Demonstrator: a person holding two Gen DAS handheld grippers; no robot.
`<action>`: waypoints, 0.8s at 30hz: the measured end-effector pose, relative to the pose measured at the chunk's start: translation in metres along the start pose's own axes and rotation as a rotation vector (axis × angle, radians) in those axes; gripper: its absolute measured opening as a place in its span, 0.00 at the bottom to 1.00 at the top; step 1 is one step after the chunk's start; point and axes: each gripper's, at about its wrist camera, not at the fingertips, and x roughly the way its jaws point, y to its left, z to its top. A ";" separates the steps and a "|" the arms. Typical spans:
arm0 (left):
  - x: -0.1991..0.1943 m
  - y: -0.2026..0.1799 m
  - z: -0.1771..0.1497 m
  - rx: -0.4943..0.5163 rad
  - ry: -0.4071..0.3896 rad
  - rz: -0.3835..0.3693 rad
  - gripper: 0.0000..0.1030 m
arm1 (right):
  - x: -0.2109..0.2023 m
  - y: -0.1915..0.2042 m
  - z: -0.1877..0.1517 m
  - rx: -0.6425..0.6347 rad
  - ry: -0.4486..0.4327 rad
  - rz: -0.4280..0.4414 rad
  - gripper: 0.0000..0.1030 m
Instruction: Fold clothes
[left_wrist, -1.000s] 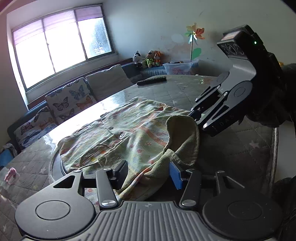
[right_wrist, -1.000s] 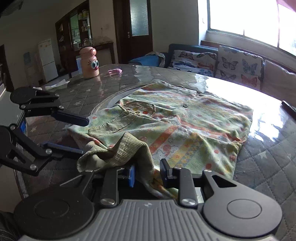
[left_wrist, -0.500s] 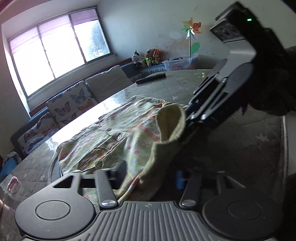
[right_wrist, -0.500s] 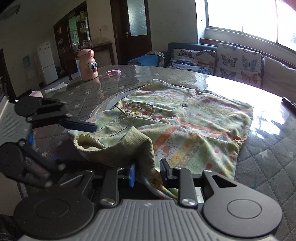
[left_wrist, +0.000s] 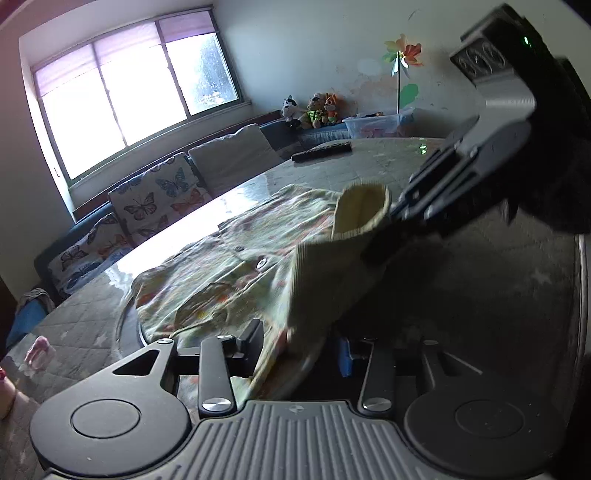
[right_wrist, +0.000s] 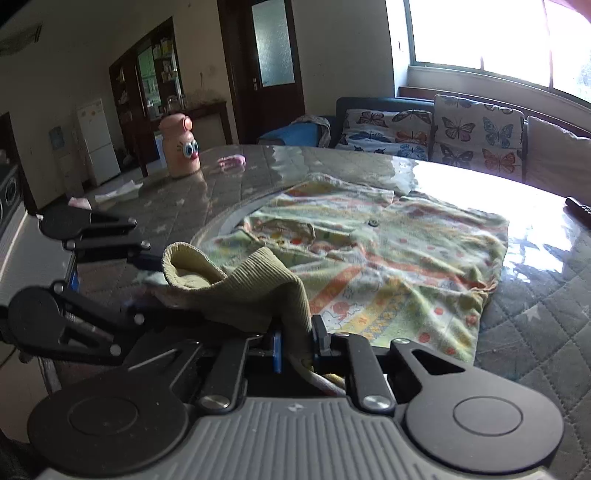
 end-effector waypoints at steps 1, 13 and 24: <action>0.000 0.000 -0.002 0.011 0.004 0.010 0.43 | -0.001 0.001 0.001 -0.001 -0.004 -0.002 0.12; -0.014 0.011 -0.019 0.045 -0.002 0.060 0.09 | -0.027 0.021 0.010 -0.034 -0.049 -0.017 0.09; -0.072 0.020 0.012 -0.040 -0.020 -0.048 0.09 | -0.108 0.052 0.011 -0.077 -0.091 0.039 0.08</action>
